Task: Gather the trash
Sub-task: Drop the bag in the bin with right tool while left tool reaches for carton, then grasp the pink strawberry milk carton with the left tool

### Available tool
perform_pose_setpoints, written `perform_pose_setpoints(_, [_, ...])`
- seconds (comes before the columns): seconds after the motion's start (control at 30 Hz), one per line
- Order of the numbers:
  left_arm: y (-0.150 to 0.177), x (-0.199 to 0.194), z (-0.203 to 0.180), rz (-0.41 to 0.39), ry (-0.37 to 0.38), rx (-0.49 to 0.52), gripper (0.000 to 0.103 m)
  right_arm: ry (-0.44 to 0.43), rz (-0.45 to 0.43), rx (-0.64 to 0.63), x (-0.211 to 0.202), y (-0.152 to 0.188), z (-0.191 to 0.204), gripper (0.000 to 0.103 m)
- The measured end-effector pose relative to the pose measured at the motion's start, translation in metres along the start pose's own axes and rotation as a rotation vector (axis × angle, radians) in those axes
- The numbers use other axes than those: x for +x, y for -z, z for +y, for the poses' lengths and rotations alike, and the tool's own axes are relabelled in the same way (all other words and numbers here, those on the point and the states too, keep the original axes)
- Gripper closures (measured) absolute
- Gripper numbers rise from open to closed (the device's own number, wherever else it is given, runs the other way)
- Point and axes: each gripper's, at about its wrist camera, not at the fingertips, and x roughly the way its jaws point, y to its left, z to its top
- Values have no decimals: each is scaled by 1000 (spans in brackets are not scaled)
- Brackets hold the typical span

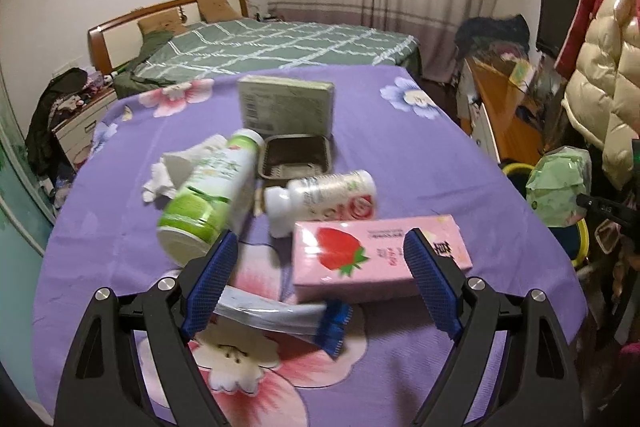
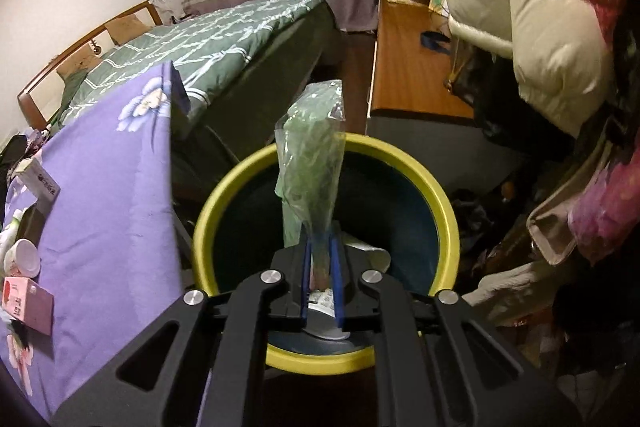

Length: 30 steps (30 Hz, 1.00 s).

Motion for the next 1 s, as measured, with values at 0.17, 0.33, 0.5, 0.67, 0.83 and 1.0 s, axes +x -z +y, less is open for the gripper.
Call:
perform_pose_setpoints(0.17, [3,10,-3,28,28,-5,19,-2,2,18,1,2,-7,88])
perform_pose_setpoints(0.33, [7,18,-4,61,66,-19,19,1,-3,21,0,0,-8,86])
perform_pose_setpoints(0.5, [11,24,-7,88,105,-16,19,-4,1,11,0,0,-3,85])
perform_pose_setpoints(0.67, [14,23,-19,101,139,4,19,-12,2,5,0,1,2,85])
perform_pose_setpoints(0.83, [22,20,-51,131,212,62,19,-20,1,3,0,1,3,85])
perform_pose_setpoints(1.0, [29,17,-87,155,300,141,19,-23,0,6,-1,0,3,85])
